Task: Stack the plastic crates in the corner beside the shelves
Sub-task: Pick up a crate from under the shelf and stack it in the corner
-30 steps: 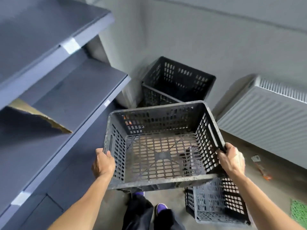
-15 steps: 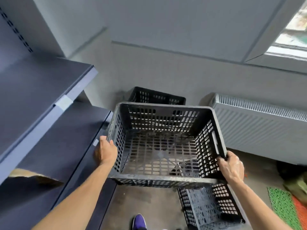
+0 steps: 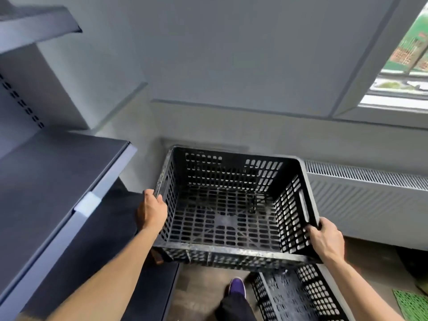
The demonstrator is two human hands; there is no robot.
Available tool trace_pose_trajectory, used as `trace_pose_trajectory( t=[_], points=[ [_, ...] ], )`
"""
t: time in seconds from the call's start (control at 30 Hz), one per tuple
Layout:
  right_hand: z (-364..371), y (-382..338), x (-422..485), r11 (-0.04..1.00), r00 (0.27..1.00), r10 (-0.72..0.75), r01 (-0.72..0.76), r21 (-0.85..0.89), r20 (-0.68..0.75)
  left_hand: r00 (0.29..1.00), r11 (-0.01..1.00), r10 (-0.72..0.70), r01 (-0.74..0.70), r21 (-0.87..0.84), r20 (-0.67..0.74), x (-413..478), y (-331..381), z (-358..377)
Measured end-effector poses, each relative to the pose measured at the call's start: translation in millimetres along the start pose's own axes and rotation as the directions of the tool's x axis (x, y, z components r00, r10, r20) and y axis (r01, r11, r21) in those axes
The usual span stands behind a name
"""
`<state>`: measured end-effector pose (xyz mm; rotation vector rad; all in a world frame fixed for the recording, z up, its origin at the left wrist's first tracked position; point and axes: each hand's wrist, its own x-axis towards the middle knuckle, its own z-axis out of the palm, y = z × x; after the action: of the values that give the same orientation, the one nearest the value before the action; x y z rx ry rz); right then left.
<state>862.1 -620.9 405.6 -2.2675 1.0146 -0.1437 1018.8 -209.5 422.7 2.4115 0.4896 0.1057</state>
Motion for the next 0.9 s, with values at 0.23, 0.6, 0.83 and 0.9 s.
trace_pose_trajectory(
  t=[0.23, 0.6, 0.83, 0.9],
  points=[
    [23, -38, 86, 0.998, 0.999, -0.005, 0.001, 0.07, 0.054, 0.997, 0.997, -0.005, 0.011, 0.076, -0.077, 63, 57, 17],
    [39, -77, 174, 0.996, 0.989, -0.02, 0.008, 0.083, 0.146, 0.994, 0.988, 0.006, 0.01, 0.156, -0.105, 130, 101, 44],
    [52, -81, 190, 0.996, 0.981, 0.042, -0.055, 0.065, 0.187, 0.997, 0.973, 0.047, -0.033, 0.229, -0.057, 174, 114, 71],
    [58, -84, 196, 0.996, 0.981, 0.059, -0.07, 0.051, 0.183, 0.998, 0.972, 0.045, -0.036, 0.234, -0.034, 187, 114, 80]
  ],
)
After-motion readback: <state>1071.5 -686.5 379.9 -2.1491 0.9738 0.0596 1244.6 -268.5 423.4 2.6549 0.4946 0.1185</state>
